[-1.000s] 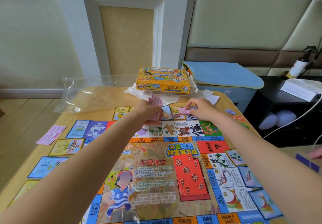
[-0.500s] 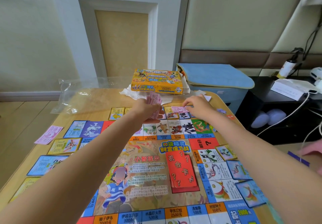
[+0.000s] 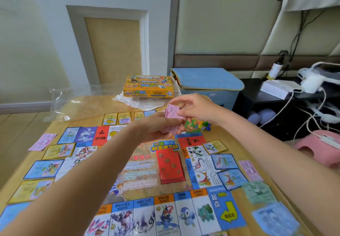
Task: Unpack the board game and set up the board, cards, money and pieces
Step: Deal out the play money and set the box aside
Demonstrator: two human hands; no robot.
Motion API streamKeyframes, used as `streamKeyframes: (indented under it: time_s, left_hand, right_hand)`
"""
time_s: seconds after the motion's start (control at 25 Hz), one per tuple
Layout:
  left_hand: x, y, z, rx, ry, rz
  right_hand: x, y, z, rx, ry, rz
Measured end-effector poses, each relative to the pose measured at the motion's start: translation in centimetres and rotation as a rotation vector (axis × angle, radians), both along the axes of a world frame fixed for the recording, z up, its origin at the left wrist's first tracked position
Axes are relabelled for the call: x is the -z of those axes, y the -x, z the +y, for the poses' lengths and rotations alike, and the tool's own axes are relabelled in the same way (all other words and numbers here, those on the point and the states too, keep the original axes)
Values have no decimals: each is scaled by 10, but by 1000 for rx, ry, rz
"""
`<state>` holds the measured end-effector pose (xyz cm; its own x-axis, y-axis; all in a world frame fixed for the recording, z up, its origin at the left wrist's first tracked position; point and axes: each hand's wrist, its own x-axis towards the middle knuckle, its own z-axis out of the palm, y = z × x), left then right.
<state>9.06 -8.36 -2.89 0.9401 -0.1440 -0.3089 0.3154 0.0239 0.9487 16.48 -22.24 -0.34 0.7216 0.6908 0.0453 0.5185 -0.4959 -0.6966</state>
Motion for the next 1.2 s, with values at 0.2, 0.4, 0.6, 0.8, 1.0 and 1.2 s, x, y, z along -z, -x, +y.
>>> streamKeyframes:
  time_s: [0.2,0.4,0.6,0.8,1.0,1.2]
  left_hand:
    - [-13,2,-42,129,10,62]
    - [-13,-11,-84,61,90,68]
    - [-2,-19,-111,167,79,133]
    - [7,-21,-120,266,28,243]
    - [13,-28,-109,199,36,238]
    - [10,-34,-91,207,-82,235]
  right_hand:
    - [-20,22,-38,-87,122,-359]
    - [-24,23,-73,-55,57,-237]
    - [-9,17,-111,-64,114,-157]
    - [12,14,-117,-86,229,-186]
    - [20,9,-110,-52,103,-159]
    - [23,4,-95,-5,-100,-157]
